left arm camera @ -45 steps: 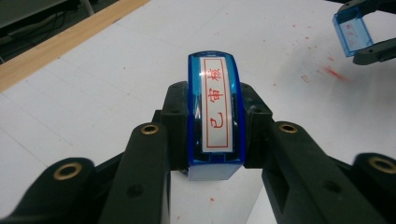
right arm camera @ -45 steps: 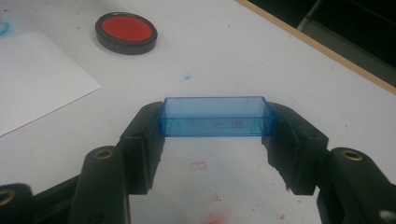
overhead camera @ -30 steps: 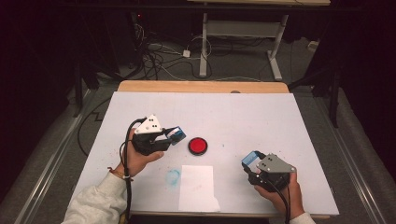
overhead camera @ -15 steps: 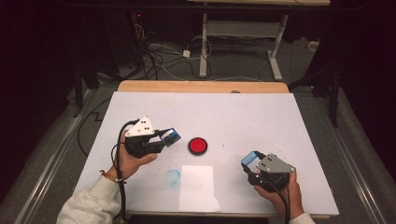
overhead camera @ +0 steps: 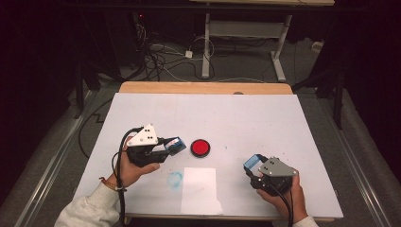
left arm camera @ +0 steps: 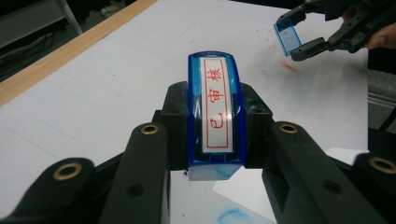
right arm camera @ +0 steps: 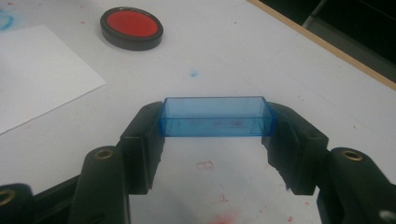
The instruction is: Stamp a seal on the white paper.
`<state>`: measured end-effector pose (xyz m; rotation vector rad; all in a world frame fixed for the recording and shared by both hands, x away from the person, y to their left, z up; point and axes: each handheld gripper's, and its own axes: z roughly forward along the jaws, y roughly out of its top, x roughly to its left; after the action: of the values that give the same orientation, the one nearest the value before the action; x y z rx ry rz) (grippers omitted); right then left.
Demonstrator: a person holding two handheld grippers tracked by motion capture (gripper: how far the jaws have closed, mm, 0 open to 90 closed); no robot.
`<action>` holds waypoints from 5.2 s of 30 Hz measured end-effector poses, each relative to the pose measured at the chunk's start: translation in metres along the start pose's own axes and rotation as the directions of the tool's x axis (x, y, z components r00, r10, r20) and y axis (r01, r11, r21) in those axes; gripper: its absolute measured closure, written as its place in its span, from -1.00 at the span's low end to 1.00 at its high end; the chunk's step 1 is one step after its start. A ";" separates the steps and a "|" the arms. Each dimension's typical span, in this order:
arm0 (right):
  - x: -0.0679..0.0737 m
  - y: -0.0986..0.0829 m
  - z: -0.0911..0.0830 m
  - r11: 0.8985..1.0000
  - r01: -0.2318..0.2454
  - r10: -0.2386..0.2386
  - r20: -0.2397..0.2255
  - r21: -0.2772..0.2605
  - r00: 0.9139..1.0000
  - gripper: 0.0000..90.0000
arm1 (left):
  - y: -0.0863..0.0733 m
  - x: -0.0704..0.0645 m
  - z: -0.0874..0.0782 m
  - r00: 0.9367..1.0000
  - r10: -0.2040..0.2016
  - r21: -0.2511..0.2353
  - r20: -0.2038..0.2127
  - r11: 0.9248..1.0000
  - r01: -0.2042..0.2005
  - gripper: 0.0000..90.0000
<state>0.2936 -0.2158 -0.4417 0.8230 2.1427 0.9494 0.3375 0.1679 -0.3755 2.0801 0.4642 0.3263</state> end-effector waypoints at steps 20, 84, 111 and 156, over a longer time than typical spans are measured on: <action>0.001 0.000 -0.004 1.000 0.004 -0.004 0.003 -0.008 1.000 -0.10 | -0.001 -0.036 0.027 0.986 0.103 0.062 0.128 0.992 -0.112 0.51; 0.002 -0.001 -0.002 1.000 0.012 -0.012 -0.006 0.006 1.000 -0.10 | -0.037 -0.050 0.091 0.955 0.146 0.244 0.260 0.947 -0.211 0.51; 0.003 -0.001 -0.001 1.000 0.016 -0.016 -0.010 0.009 1.000 -0.10 | -0.041 -0.051 0.095 0.958 0.128 0.268 0.255 0.943 -0.198 0.51; 0.004 -0.001 -0.002 1.000 0.019 -0.019 -0.019 0.008 1.000 -0.10 | -0.040 -0.054 0.096 0.965 0.123 0.281 0.234 0.941 -0.188 0.50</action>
<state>0.2899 -0.2140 -0.4423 0.7995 2.1678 0.9428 0.3203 0.0909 -0.4619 2.4256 0.2288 0.1254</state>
